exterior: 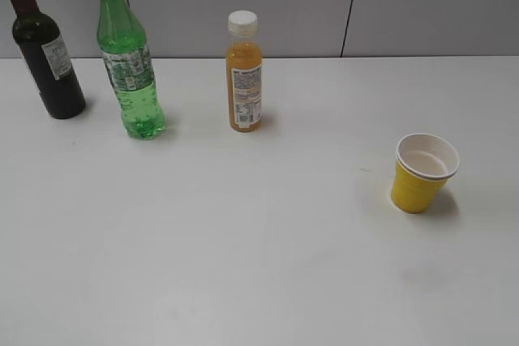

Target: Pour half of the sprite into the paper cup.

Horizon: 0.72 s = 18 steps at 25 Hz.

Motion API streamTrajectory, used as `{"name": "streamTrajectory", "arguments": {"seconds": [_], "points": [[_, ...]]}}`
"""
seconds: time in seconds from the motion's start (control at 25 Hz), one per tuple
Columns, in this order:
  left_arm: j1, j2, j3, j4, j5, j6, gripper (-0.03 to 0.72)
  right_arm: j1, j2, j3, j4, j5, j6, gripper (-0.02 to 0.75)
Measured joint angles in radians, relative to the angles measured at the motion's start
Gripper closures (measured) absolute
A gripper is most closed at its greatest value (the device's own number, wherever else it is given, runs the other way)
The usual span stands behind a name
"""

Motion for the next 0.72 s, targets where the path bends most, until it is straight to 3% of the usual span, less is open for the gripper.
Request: {"name": "streamTrajectory", "arguments": {"seconds": [0.72], "points": [[0.000,0.000,0.000,0.000,0.000,0.000,0.405,0.000,0.000,-0.004,0.000,-0.004,0.000,0.146]]}}
